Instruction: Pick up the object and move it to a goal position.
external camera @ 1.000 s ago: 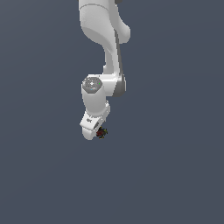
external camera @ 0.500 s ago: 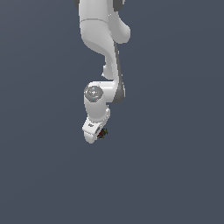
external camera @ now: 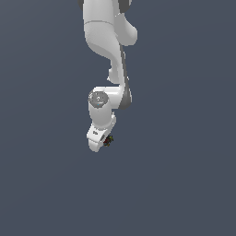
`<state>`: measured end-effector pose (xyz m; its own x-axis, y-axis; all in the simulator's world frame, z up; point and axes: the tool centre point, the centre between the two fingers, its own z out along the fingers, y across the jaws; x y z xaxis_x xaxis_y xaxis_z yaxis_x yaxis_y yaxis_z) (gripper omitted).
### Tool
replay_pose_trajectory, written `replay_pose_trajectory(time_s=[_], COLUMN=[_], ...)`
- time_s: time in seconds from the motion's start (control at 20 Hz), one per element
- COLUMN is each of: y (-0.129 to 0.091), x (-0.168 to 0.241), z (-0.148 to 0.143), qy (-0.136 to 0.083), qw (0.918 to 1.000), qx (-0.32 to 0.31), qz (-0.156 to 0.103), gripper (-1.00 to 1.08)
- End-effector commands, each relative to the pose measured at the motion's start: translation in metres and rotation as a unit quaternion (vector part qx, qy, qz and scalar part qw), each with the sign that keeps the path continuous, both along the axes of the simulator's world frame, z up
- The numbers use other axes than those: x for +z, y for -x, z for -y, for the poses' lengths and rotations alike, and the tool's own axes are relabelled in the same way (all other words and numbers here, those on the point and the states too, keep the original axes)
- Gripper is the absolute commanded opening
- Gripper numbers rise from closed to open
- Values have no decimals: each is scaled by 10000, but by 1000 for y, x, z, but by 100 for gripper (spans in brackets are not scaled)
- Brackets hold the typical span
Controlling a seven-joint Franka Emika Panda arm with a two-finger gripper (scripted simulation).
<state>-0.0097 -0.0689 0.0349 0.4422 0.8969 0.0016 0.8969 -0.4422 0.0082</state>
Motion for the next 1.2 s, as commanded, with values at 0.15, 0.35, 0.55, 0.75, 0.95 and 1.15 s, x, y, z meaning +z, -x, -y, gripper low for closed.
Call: replay_pose_trajectory(time_s=[0.15, 0.35, 0.55, 0.75, 0.95, 1.15], y=[0, -1, -3, -8, -13, -20], x=[0, 5, 20, 45, 78, 117], z=[0, -3, -12, -28, -48, -72], qy=[0, 0, 0, 0, -1, -2], qw=[10000, 10000, 10000, 10000, 10000, 10000], qx=[2, 2, 3, 5, 8, 10], qz=[-1, -1, -3, -5, -9, -13], gripper=[-100, -100, -100, -100, -100, -100])
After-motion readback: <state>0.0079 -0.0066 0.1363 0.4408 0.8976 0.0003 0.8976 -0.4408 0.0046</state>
